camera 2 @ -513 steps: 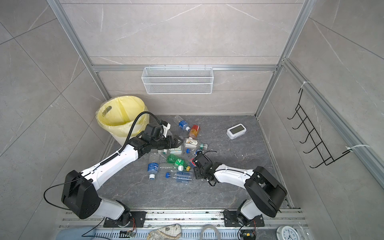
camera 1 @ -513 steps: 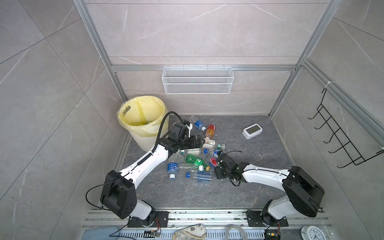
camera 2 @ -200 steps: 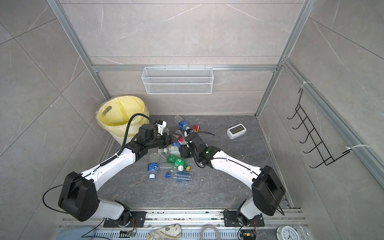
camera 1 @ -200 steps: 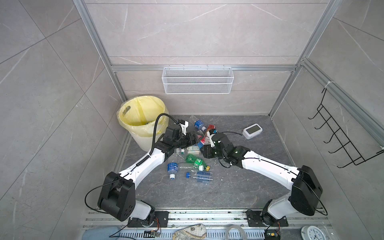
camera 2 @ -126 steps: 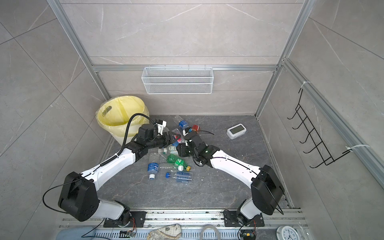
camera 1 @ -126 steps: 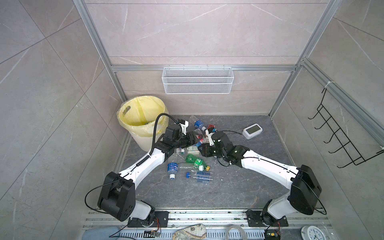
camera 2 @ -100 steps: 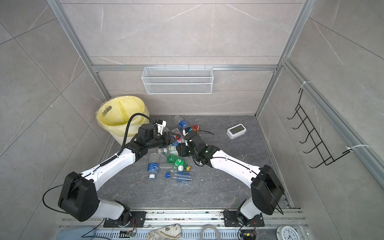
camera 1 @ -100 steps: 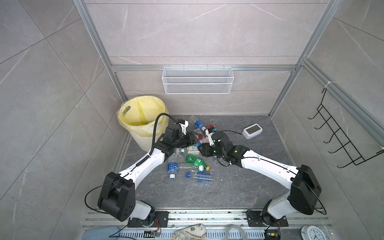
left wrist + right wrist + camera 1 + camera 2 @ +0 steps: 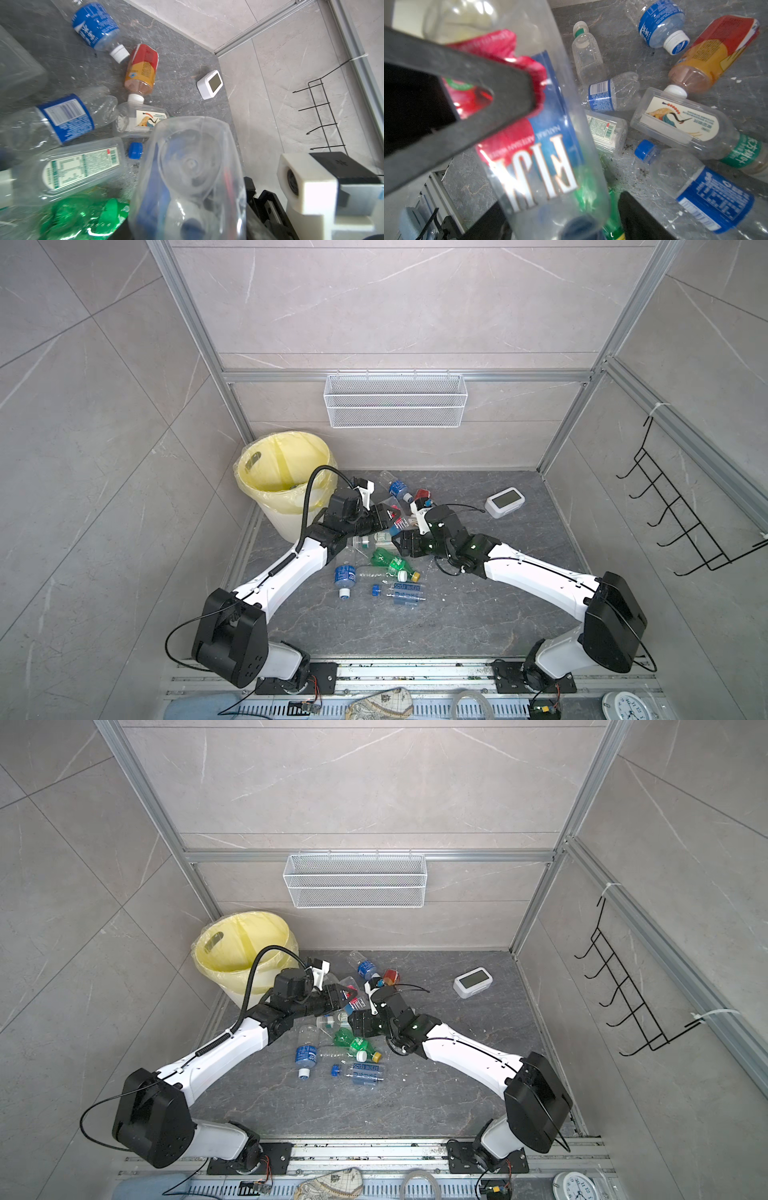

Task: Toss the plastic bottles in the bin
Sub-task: 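Close the left gripper on the Fiji bottle while the right gripper releases it, then carry the Fiji bottle with the left gripper over the bin and release it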

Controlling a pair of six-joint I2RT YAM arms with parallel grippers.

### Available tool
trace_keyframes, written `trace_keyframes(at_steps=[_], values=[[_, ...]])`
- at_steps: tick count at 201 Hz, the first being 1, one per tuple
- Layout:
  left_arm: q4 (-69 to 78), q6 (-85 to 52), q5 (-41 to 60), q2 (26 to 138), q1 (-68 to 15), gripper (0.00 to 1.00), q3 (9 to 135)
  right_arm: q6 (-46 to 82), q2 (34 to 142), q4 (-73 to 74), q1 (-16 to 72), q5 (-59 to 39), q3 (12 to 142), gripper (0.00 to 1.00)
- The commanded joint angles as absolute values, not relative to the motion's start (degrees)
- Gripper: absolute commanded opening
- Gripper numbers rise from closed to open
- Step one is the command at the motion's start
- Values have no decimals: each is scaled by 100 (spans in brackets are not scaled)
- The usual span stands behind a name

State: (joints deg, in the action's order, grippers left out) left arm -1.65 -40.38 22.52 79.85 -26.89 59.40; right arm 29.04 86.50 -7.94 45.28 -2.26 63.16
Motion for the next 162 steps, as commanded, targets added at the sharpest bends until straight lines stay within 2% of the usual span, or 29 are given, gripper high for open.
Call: trace_keyframes(at_steps=[1, 36, 80, 162], values=[[-286, -3572, 1809, 7557, -2602, 49, 6032, 2807, 8345, -618, 4565, -259, 6155, 85], [-486, -3158, 1451, 7256, -2488, 49, 6106, 2565, 8143, -479, 4671, -251, 6103, 99], [-1044, -2375, 396, 6720, -2317, 49, 6564, 2118, 8233, -568, 4867, -143, 6687, 99], [-2172, -851, -1759, 6745, -2224, 48, 9251, 1723, 9338, -919, 5186, -44, 9015, 99]])
